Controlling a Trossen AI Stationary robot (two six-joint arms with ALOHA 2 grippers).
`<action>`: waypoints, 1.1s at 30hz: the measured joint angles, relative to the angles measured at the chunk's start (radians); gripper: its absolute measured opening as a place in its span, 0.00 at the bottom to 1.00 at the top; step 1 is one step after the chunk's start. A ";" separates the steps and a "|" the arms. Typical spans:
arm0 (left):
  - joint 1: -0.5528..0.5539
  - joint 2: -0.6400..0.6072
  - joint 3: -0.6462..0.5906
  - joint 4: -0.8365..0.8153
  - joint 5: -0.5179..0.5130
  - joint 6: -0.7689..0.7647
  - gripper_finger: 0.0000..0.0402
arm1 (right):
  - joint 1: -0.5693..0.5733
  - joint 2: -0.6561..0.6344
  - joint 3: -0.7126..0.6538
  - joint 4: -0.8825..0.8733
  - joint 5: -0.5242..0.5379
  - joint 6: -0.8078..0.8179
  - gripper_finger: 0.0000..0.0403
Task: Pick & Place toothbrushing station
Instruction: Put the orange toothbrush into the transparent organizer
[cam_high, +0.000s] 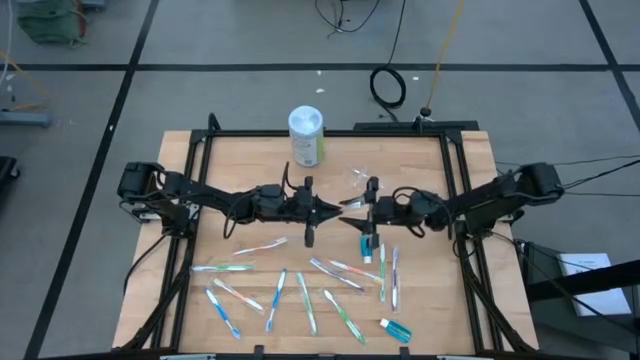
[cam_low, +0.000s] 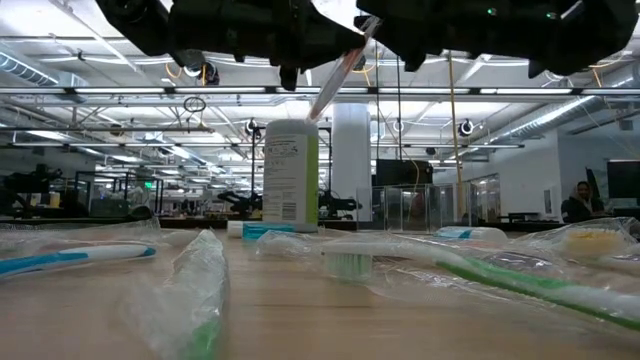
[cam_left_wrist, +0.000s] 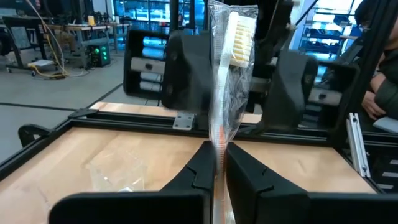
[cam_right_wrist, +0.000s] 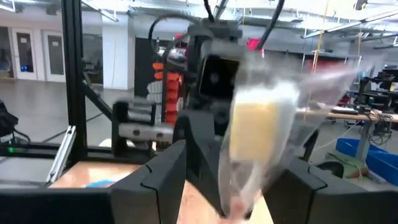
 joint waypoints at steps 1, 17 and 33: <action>-0.002 0.000 0.000 0.000 0.000 0.001 0.05 | 0.000 0.007 0.000 -0.001 0.002 -0.001 0.43; -0.009 0.000 -0.001 -0.004 0.002 0.025 0.05 | 0.000 0.041 0.003 0.075 0.005 0.025 0.11; -0.008 0.000 -0.002 0.003 -0.002 -0.005 0.16 | -0.001 0.040 0.003 0.043 0.005 0.025 0.04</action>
